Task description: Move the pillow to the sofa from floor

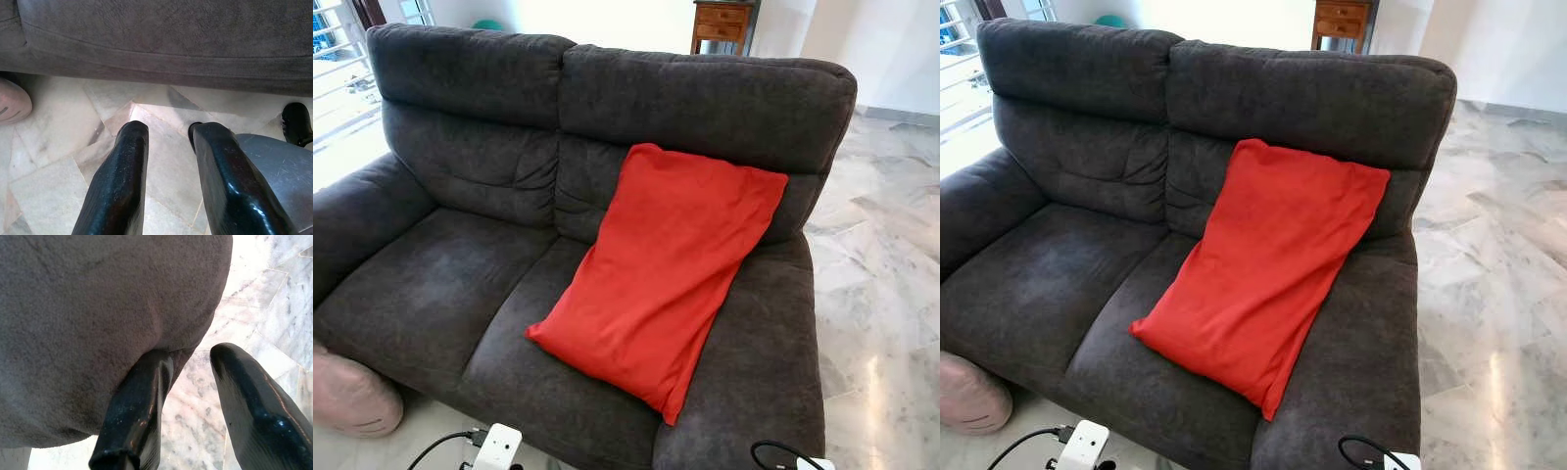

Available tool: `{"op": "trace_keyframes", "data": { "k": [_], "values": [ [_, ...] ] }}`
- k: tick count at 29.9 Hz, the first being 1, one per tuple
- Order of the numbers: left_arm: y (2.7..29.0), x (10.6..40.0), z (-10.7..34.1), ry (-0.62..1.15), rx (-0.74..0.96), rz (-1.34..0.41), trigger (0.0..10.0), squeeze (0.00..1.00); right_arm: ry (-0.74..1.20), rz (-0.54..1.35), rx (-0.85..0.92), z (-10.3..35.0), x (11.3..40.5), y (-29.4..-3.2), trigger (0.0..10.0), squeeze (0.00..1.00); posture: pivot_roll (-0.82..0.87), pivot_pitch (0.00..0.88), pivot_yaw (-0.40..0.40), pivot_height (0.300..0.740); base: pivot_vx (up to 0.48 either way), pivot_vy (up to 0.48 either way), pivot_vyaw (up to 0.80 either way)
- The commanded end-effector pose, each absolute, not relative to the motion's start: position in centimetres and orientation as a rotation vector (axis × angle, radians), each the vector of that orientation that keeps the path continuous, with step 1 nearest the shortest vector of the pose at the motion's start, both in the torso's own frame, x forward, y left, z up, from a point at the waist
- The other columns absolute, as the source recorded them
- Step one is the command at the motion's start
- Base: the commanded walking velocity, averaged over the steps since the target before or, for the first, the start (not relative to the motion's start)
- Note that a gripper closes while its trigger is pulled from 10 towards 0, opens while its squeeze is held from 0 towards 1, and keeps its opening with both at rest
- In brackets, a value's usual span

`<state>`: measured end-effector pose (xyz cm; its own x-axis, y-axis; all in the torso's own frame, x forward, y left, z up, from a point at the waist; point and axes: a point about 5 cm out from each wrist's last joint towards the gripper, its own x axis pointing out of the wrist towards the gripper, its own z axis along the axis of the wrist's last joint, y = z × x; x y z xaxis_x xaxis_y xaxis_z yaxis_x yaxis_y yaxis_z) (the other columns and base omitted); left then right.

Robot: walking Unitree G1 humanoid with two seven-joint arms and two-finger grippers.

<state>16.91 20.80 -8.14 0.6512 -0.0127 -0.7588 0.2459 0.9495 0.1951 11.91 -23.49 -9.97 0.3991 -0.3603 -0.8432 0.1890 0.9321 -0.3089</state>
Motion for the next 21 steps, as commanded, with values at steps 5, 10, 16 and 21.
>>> {"op": "trace_keyframes", "data": {
  "k": [5,10,16,21],
  "values": [
    [21.15,16.12,-8.46,0.881,0.293,-0.143,10.0,0.0,1.112,-0.283,-0.149,-10.24,12.2,-22.02,10.0,0.0,0.06,0.062,0.021,0.74,-0.255,0.0,0.0],
    [21.06,16.23,-8.42,0.877,0.292,-0.144,10.0,0.0,1.114,-0.28,-0.149,-10.27,12.16,-21.97,10.0,0.0,0.06,0.061,0.02,0.74,-0.268,0.0,0.0],
    [20.87,16.36,-8.39,0.871,0.294,-0.15,10.0,0.0,1.112,-0.28,-0.147,-10.27,12.17,-21.95,10.0,0.0,0.06,0.051,0.021,0.74,-0.268,0.0,0.0],
    [20.77,16.31,-8.43,0.873,0.293,-0.153,10.0,0.0,1.11,-0.281,-0.145,-10.27,12.15,-21.93,10.0,0.0,0.06,0.047,0.021,0.74,-0.266,0.0,0.0]
  ]
}}
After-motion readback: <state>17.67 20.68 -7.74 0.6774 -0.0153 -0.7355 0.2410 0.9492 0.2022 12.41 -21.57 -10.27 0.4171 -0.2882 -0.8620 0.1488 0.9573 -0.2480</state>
